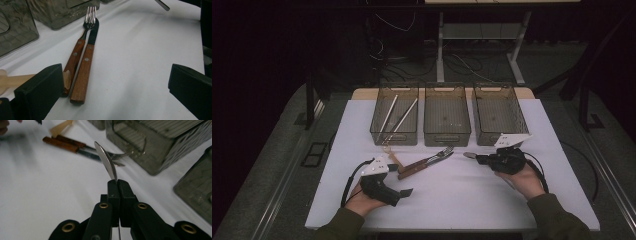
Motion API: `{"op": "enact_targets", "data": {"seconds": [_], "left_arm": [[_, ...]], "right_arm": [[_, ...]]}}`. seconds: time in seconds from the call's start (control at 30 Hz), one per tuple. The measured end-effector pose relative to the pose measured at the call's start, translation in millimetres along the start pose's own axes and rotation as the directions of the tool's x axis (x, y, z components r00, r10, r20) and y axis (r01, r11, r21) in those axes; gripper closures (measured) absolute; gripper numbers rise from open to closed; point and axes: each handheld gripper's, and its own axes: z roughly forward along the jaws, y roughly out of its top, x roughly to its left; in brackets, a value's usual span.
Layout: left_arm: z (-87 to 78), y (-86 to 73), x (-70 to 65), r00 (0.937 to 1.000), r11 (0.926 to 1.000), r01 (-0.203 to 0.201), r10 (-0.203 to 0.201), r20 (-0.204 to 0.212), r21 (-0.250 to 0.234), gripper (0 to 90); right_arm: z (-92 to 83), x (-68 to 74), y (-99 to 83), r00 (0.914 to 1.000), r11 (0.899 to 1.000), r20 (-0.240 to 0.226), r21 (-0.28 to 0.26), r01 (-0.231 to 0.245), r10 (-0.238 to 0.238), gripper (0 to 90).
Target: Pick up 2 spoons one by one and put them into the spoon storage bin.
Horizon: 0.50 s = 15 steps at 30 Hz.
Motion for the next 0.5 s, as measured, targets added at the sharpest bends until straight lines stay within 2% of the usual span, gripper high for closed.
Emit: {"op": "enact_targets", "data": {"seconds": [0.13,0.5], "left_arm": [[-0.6,-0.8,-1.2,0.9999,0.9999,-0.010,0.010,-0.004,-0.005,0.0],[2.7,-2.1,-4.9,0.9994,0.9994,-0.034,0.034,0.010,0.003,0.0]], "right_arm": [[-1.2,-4.8,9.2,0.9989,0.998,0.013,-0.035,-0.045,0.045,89.2],[5.3,-14.2,35.2,0.9927,0.989,0.033,-0.097,-0.113,0.117,89.2]]}}
